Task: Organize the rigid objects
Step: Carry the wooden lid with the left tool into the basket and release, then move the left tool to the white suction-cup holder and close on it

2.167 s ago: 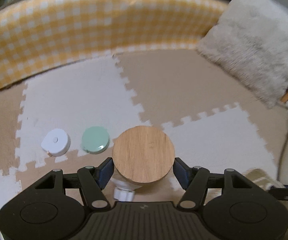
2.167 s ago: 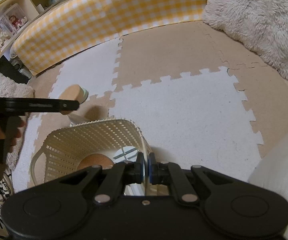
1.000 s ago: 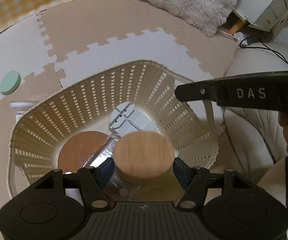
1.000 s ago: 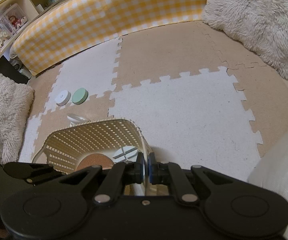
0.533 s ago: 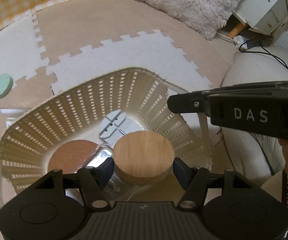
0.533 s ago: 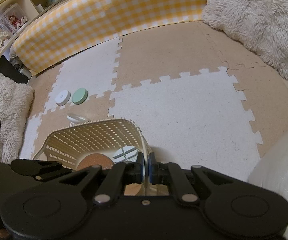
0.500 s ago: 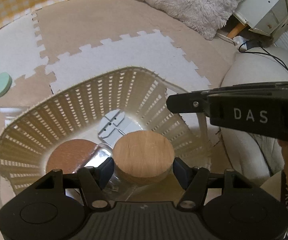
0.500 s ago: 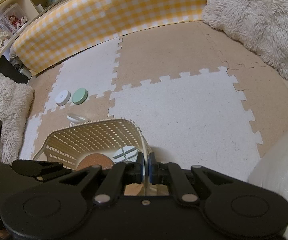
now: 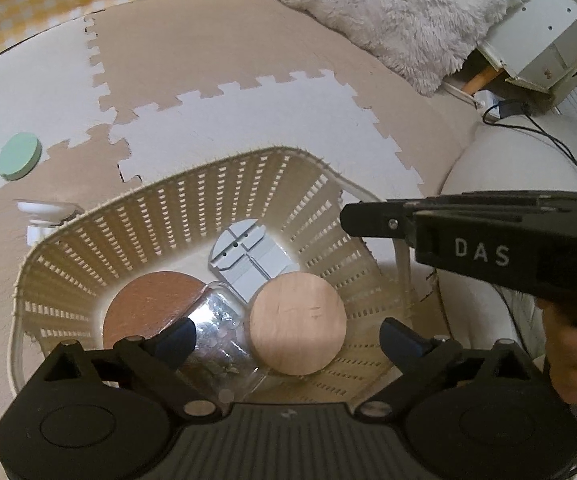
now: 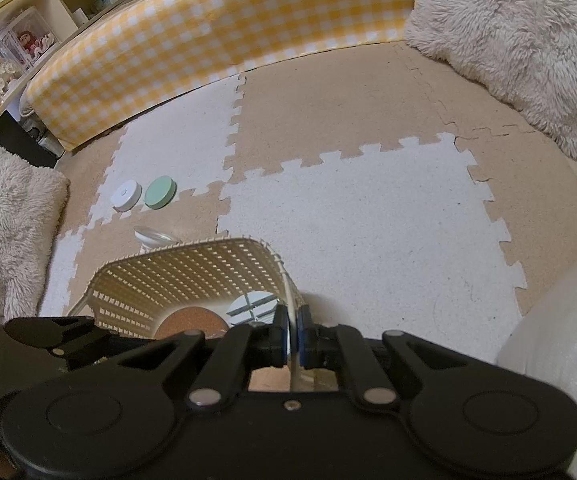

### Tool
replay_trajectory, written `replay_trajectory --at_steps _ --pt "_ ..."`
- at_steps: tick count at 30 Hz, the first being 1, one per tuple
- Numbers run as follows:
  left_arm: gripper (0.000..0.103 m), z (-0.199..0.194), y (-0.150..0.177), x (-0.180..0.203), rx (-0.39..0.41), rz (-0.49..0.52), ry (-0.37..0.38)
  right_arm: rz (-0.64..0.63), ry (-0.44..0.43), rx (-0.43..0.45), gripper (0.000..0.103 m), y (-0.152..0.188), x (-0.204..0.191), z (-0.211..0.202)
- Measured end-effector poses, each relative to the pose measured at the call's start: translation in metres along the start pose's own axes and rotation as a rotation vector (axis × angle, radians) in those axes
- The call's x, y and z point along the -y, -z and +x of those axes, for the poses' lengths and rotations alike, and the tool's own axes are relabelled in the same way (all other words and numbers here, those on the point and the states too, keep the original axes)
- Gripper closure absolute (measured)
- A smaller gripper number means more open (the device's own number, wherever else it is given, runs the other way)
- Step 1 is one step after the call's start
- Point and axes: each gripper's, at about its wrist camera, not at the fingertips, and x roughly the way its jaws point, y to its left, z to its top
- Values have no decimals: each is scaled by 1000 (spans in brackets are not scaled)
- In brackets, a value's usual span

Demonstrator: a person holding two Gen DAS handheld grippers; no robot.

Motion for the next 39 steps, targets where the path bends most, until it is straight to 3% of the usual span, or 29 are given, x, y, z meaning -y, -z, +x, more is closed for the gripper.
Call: replay_trajectory --at_steps 14,22,30,39 --pt "0 -50 3 6 92 40 8 -1 1 0 98 0 0 0" --pt "0 -86 10 -2 197 39 10 -2 1 0 98 0 1 0" --pt "0 -118 8 -29 343 10 -98 -5 5 1 98 0 2 -1" --pt "0 -120 4 -93 445 -157 -253 -10 12 -1 98 0 0 -1"
